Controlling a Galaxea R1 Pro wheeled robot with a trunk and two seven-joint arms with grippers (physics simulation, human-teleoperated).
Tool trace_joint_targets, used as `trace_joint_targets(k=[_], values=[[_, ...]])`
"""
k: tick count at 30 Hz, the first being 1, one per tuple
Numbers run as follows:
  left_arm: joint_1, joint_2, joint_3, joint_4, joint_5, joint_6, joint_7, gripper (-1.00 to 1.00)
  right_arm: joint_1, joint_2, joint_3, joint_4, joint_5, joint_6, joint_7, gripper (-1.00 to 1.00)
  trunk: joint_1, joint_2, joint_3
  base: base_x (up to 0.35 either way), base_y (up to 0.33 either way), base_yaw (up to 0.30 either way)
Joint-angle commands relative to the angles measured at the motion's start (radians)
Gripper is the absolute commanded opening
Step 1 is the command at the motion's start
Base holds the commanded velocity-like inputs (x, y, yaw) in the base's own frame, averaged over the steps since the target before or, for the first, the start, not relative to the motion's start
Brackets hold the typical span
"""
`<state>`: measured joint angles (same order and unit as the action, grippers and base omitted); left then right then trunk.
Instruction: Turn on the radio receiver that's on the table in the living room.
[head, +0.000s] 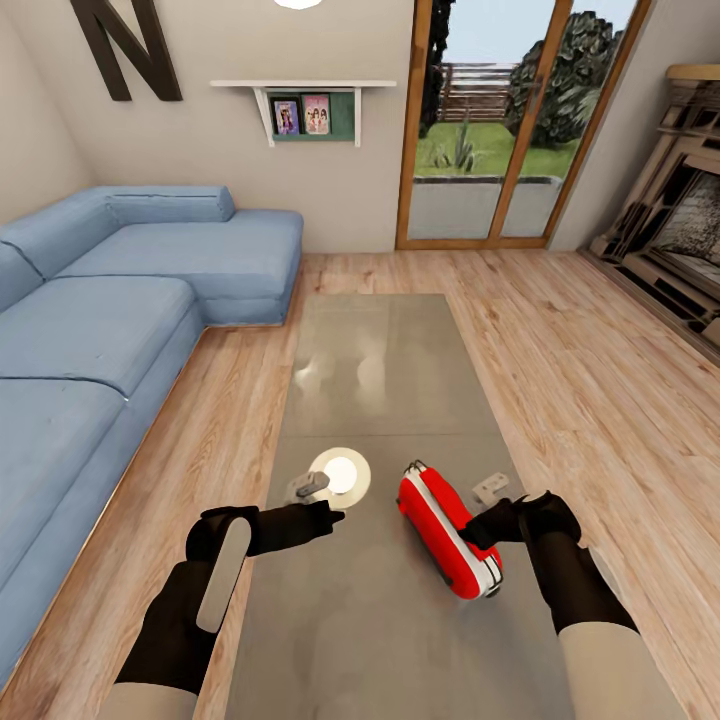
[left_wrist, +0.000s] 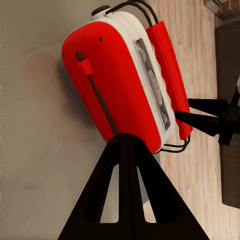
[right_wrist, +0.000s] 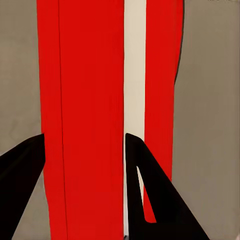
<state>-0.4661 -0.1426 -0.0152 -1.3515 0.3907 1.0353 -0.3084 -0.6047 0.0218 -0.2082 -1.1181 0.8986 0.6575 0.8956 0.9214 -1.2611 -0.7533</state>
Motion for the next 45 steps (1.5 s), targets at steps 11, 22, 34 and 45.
trace_joint_targets(k=[11, 22, 34, 45], values=[[0.0, 0.0, 0.0, -0.001, 0.0, 0.0, 0.0, -1.0, 0.0, -0.003, 0.001, 0.053, 0.001, -0.007, 0.0, 1.0, 0.0, 0.0, 0.0, 0.0, 0.0, 0.0], [0.0, 0.0, 0.0, -0.001, 0.0, 0.0, 0.0, -1.0, 0.0, -0.003, 0.003, 0.031, 0.003, -0.004, 0.0, 1.0, 0.0, 0.0, 0.0, 0.0, 0.0, 0.0], [0.0, 0.0, 0.0, -0.001, 0.0, 0.0, 0.0, -1.0, 0.0, -0.005, 0.006, -0.242, 0.085, 0.097, 0.236, 1.0, 0.0, 0.0, 0.0, 0.0, 0.0, 0.0], [0.0, 0.005, -0.002, -0.001, -0.005, 0.001, 0.005, -1.0, 0.0, -0.045, 0.001, -0.39, 0.159, 0.19, 0.469, 1.0, 0.0, 0.0, 0.0, 0.0, 0.0, 0.0]])
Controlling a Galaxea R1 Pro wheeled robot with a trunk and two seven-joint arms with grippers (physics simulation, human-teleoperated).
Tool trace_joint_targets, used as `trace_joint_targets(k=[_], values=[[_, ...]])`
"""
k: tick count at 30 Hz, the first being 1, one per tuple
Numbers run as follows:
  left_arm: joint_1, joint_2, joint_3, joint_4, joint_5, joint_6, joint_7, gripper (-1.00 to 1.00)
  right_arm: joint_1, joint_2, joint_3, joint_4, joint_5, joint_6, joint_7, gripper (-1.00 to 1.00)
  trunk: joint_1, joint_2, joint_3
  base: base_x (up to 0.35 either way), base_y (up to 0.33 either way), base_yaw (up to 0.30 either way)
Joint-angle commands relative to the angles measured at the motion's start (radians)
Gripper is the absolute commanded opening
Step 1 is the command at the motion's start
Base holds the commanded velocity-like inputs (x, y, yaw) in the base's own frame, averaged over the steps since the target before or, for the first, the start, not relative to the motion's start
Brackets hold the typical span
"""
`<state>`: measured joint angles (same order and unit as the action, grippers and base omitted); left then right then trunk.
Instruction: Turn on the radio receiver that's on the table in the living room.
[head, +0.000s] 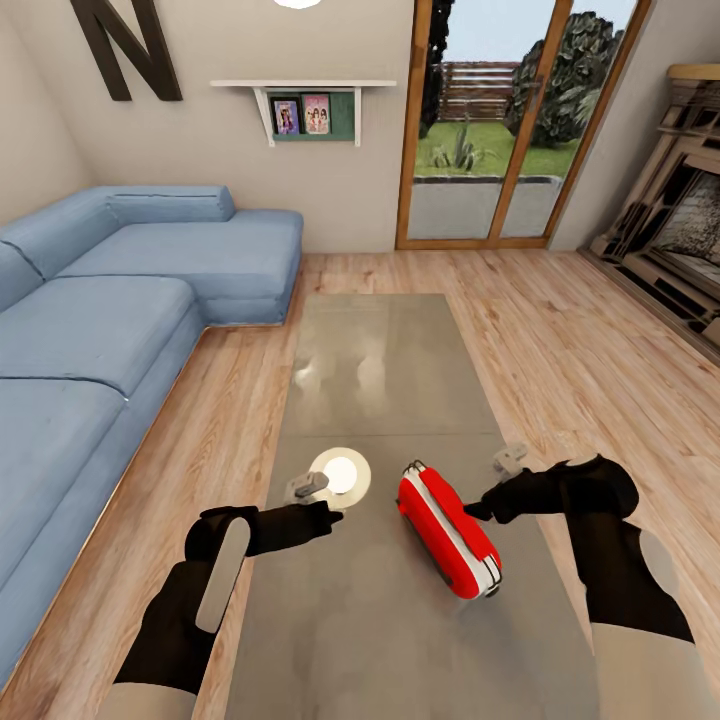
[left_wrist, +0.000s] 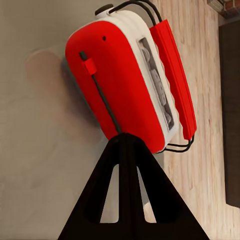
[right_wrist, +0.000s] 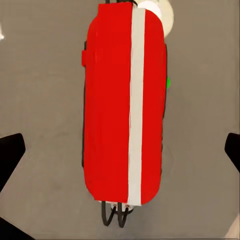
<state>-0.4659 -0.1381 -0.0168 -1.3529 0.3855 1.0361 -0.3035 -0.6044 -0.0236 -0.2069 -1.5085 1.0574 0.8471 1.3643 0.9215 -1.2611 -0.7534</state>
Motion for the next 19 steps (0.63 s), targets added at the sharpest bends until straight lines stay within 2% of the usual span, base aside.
trace_joint_targets(k=[1, 19], values=[[0.0, 0.002, -0.001, -0.001, 0.001, 0.001, -0.001, -1.0, 0.0, -0.002, 0.001, 0.0, 0.001, 0.006, 0.002, 1.0, 0.0, 0.0, 0.0, 0.0, 0.0, 0.0], [0.0, 0.005, 0.001, -0.002, 0.004, 0.003, -0.005, -1.0, 0.0, -0.004, 0.001, 0.001, -0.004, 0.01, 0.003, 1.0, 0.0, 0.0, 0.0, 0.0, 0.0, 0.0]])
